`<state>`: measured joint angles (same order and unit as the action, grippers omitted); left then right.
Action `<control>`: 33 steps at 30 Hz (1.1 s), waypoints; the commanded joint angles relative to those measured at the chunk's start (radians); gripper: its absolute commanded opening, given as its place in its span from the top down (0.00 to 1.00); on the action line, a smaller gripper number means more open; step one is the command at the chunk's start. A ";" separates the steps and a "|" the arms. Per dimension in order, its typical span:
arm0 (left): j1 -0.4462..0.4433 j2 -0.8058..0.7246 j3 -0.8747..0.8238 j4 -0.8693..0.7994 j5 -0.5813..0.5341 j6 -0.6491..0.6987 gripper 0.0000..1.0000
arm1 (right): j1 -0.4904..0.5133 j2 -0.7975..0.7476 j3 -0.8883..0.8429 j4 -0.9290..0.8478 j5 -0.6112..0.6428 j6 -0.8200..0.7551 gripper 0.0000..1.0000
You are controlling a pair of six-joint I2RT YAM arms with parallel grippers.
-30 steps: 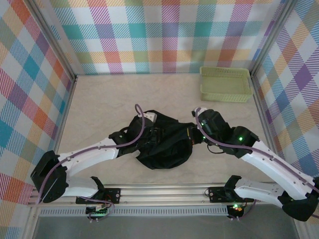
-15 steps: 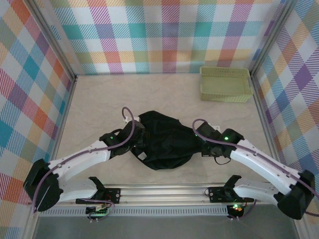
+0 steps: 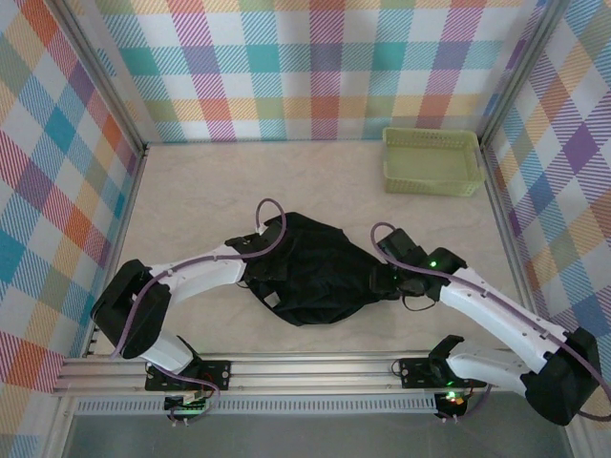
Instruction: Fold the inside-out t-shirt
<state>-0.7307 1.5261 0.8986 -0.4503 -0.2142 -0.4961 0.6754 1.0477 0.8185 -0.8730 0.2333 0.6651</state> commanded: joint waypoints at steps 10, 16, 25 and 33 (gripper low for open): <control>0.007 -0.110 0.032 -0.033 -0.057 0.007 1.00 | -0.091 0.151 -0.012 0.185 -0.048 -0.065 0.91; 0.011 -0.184 0.209 -0.202 -0.261 0.082 1.00 | -0.091 -0.010 0.201 0.073 0.051 -0.178 1.00; 0.011 -0.415 0.427 -0.284 -0.535 0.146 1.00 | -0.090 -0.292 0.482 0.120 0.035 -0.266 1.00; 0.011 -0.121 0.372 -0.435 -0.461 0.018 1.00 | -0.092 0.008 0.177 0.037 0.143 -0.097 1.00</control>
<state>-0.7277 1.3159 1.3441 -0.7830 -0.7319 -0.4267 0.5873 0.9146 1.1011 -0.7307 0.3332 0.4881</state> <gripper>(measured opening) 0.066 0.065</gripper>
